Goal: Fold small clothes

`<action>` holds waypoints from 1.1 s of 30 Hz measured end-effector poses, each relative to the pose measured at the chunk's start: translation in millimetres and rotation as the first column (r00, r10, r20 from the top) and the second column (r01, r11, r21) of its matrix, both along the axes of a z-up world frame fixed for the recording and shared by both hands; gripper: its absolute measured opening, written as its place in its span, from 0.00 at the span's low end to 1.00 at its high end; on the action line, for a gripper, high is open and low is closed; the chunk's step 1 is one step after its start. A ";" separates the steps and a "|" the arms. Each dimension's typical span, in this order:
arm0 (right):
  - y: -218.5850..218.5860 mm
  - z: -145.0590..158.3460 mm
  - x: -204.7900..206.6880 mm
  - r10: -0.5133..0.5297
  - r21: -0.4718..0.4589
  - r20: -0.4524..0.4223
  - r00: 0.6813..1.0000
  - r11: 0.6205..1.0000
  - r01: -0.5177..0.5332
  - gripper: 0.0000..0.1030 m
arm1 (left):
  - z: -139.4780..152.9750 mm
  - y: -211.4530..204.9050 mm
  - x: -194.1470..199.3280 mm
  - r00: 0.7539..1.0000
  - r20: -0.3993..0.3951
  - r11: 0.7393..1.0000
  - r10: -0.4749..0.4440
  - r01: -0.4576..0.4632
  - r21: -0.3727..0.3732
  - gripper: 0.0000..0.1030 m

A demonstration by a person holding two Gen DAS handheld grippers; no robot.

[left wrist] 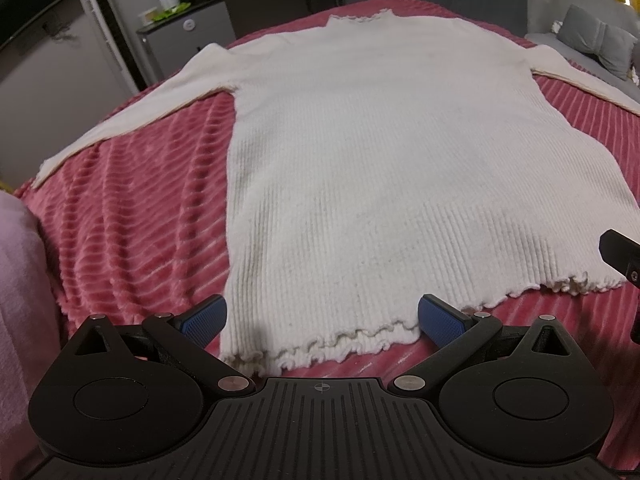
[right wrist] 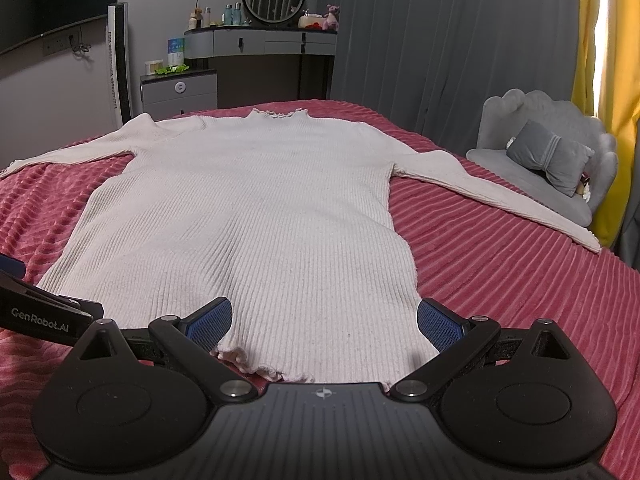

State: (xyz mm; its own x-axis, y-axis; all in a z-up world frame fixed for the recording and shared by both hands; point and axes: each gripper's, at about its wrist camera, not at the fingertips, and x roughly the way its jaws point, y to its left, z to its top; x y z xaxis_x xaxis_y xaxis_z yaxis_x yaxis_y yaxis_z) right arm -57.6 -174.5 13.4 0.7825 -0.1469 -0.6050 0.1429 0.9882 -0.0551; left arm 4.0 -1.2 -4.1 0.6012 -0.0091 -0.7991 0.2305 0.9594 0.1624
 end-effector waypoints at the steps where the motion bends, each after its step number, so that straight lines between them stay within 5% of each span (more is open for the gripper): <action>1: -0.1 0.4 0.1 0.000 0.002 0.002 1.000 1.000 0.000 0.96 | -0.2 -0.1 0.4 1.000 0.001 1.000 0.000 0.000 0.000 1.00; 33: -2.1 2.9 -2.0 0.005 0.019 0.056 0.998 1.000 -0.006 0.96 | -6.5 -0.7 2.4 1.000 -0.013 1.000 0.008 -0.008 0.013 1.00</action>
State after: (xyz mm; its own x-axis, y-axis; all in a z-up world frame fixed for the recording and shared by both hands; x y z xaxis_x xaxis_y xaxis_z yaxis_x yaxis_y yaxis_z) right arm -59.6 -176.6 16.2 0.8161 -0.1316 -0.5627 0.1399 0.9898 -0.0285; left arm 6.4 -1.9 -10.6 0.5910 0.0054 -0.8066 0.2253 0.9591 0.1715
